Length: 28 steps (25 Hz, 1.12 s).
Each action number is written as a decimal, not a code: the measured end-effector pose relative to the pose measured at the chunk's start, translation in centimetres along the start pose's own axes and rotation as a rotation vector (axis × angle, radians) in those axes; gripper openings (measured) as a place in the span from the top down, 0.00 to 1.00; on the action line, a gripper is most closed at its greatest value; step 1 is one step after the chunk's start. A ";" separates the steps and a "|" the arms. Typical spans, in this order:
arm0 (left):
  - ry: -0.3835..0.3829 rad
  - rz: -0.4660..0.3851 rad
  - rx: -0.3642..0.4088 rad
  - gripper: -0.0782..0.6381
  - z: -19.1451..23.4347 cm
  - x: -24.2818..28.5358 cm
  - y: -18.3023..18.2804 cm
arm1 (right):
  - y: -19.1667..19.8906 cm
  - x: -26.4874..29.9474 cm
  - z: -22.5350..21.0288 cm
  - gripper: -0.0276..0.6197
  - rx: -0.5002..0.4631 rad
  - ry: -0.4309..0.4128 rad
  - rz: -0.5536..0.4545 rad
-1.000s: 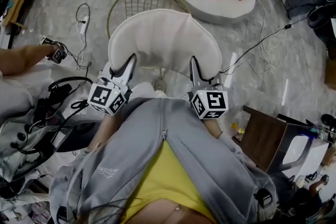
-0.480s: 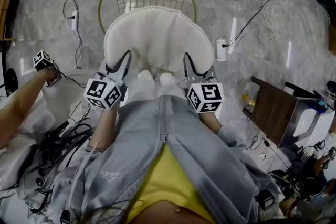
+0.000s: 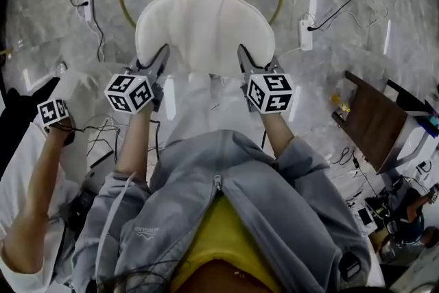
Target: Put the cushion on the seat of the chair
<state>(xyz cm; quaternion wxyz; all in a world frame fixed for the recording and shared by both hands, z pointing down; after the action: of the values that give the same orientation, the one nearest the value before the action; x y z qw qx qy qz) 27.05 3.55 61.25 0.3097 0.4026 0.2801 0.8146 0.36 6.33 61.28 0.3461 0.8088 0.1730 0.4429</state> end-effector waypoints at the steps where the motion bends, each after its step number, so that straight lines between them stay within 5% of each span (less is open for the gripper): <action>1: -0.001 0.018 -0.020 0.80 1.5 0.7 0.6 | 0.7 1.6 -0.2 0.83 0.006 0.001 0.019; 12: 0.023 0.131 -0.150 0.79 13.2 7.3 7.3 | 7.7 13.8 -3.7 0.78 0.063 0.001 0.157; 28: -0.064 0.209 -0.150 0.71 19.7 12.8 10.9 | 10.5 21.0 -7.7 0.63 -0.034 0.176 0.213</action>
<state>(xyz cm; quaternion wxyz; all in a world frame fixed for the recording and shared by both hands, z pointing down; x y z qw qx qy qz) 34.12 9.89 85.35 0.2612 0.4311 0.1652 0.8478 5.13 14.40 84.17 0.2942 0.7748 0.1084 0.5491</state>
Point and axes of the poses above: the fingertips, and each gripper's own axes: x forward along the fingers, z to its left, y out of its underside, the point moved 5 cm from there along -x, backward along the fingers, and after that the axes turned 6 degrees about -z, right-handed, at the moved point
